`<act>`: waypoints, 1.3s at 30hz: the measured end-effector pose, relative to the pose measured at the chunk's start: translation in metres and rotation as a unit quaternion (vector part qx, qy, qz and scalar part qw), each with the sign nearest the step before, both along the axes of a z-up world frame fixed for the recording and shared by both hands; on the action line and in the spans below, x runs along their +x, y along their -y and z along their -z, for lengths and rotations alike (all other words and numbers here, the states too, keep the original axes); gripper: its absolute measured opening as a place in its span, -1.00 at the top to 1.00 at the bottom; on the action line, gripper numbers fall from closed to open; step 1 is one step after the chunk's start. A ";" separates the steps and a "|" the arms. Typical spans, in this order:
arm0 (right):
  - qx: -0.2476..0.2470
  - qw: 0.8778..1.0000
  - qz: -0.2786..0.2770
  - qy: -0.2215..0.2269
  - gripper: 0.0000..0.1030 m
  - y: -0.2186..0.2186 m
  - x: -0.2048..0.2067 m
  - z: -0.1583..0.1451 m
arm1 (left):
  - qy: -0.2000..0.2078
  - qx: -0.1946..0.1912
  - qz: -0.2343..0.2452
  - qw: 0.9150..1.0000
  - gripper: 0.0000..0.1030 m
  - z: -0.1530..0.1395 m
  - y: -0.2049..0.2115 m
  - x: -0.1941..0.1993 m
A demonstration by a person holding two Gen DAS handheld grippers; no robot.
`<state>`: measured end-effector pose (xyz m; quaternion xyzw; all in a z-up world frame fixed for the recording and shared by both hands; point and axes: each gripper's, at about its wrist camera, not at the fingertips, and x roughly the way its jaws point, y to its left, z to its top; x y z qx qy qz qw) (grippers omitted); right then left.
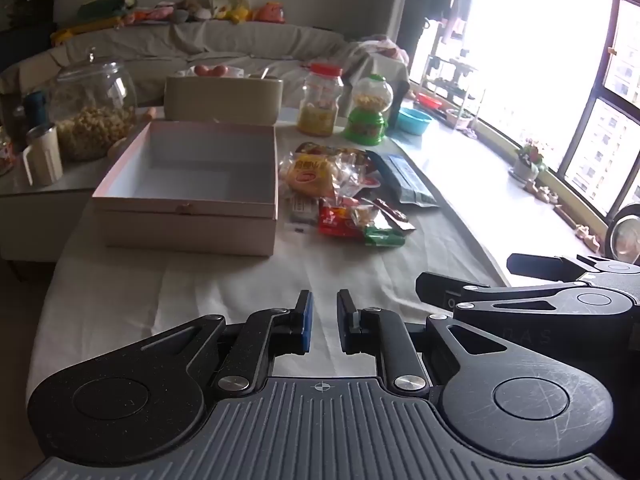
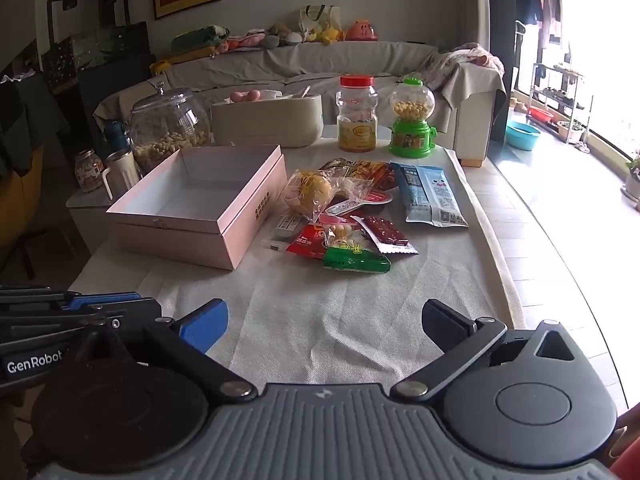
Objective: Organize snacks
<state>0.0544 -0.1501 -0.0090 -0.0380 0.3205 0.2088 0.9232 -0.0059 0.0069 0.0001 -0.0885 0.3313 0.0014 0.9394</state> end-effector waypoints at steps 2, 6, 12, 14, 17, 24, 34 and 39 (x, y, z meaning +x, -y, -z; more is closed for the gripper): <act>0.000 1.000 -0.001 -0.002 -1.00 0.000 -0.001 0.000 | 0.000 0.000 -0.001 1.000 0.67 0.000 -0.001 0.000; -0.001 1.000 -0.001 -0.001 -1.00 0.000 -0.002 0.000 | 0.000 -0.001 -0.001 1.000 0.67 0.000 -0.001 0.000; 0.000 1.000 0.000 0.001 -1.00 0.000 -0.005 -0.001 | 0.000 -0.001 -0.001 1.000 0.67 0.000 -0.001 0.000; 0.000 1.000 0.000 0.001 -1.00 0.000 -0.003 0.000 | 0.001 -0.001 -0.001 1.000 0.67 0.000 -0.001 0.000; 0.000 1.000 -0.001 0.000 -1.00 0.001 -0.002 0.000 | 0.000 -0.001 -0.001 1.000 0.67 0.000 -0.001 0.000; 0.000 1.000 -0.001 0.002 -1.00 0.002 -0.001 0.001 | 0.000 -0.001 -0.001 1.000 0.67 0.000 -0.001 0.000; -0.006 1.000 0.004 0.002 -1.00 0.002 0.003 0.007 | -0.010 -0.012 -0.007 1.000 0.67 0.005 -0.006 0.003; -0.010 1.000 0.004 -0.008 -1.00 -0.001 0.008 0.009 | -0.022 -0.022 -0.014 0.999 0.67 0.009 -0.012 0.010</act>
